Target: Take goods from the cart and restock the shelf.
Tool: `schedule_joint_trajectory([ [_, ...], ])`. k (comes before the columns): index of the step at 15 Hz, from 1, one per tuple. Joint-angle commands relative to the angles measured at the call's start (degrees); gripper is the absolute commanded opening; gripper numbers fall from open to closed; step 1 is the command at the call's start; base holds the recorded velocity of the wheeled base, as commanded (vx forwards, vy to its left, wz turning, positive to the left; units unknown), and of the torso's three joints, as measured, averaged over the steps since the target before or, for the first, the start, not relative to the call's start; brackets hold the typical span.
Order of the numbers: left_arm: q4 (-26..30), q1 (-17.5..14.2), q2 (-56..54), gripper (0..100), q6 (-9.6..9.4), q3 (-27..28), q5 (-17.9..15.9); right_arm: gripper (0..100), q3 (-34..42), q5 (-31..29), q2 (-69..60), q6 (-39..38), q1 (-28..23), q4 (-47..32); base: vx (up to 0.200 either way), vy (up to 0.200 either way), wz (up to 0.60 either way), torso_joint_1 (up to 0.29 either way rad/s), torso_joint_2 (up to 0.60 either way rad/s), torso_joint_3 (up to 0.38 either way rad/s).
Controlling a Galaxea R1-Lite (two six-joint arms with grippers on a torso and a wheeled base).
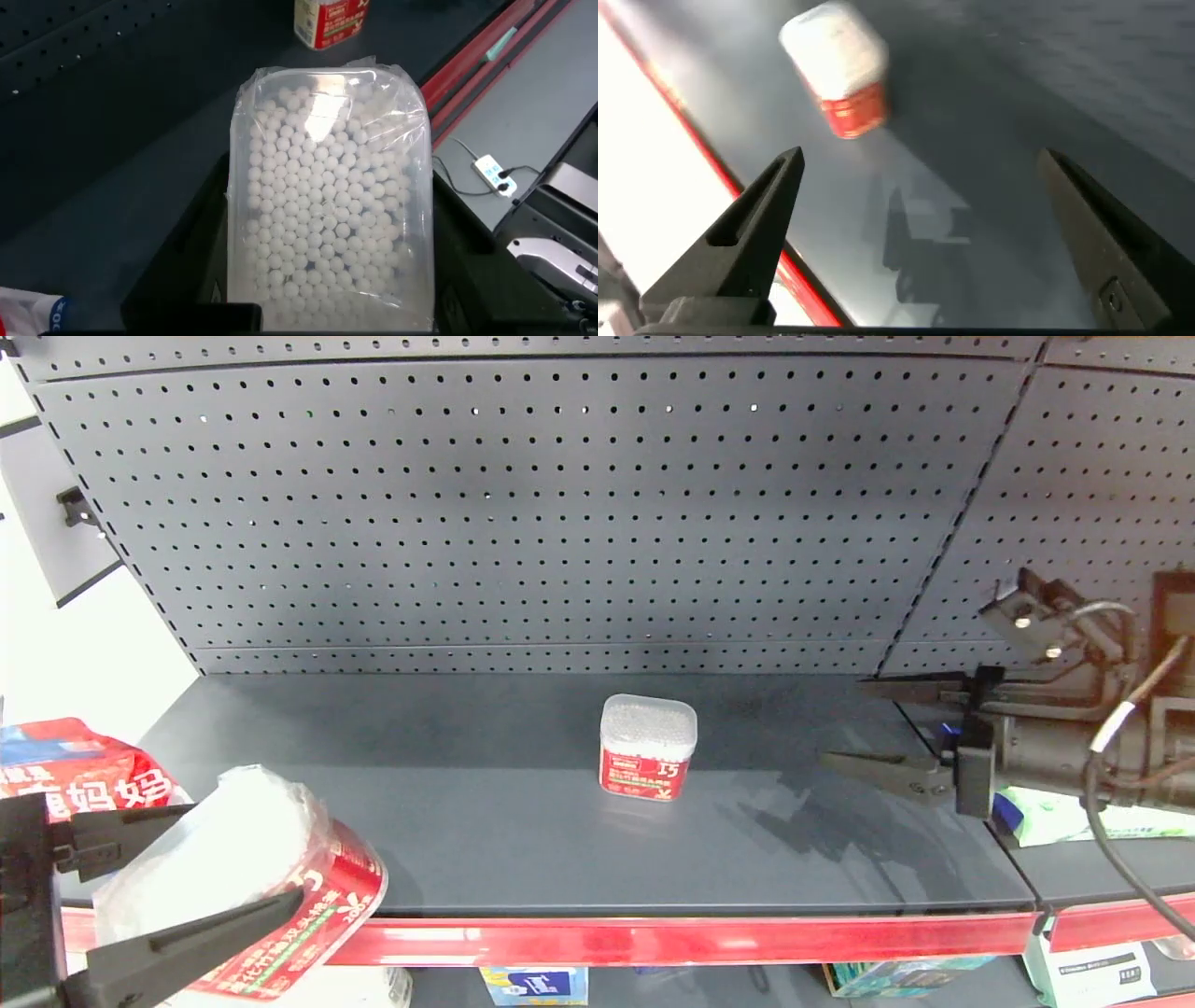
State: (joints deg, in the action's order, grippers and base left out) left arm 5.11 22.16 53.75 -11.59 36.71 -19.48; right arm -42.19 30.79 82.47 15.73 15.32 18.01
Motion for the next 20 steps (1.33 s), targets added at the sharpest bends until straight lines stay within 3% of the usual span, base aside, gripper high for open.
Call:
schedule_joint_trajectory([
  [1,0.2,1.8,0.8,0,0.08,-0.4,0.3,100,-0.8,0.3,6.7,0.4,3.0,0.4,0.000,0.000,0.00,0.000,0.00,0.000],
  [9,0.2,2.7,1.2,0,0.08,-0.1,4.5,100,-8.4,2.8,15.2,1.7,7.4,0.5,0.000,0.000,0.00,0.000,0.00,0.000],
  [13,0.2,2.7,1.3,0,-0.01,-0.2,5.6,100,-9.8,4.5,18.5,7.6,7.4,0.5,0.000,0.000,0.00,0.000,0.00,0.000],
  [20,0.2,2.6,1.3,0,0.08,-0.1,6.3,100,-14.3,5.3,23.3,9.3,9.0,0.5,0.000,0.000,0.00,0.000,0.00,0.000],
])
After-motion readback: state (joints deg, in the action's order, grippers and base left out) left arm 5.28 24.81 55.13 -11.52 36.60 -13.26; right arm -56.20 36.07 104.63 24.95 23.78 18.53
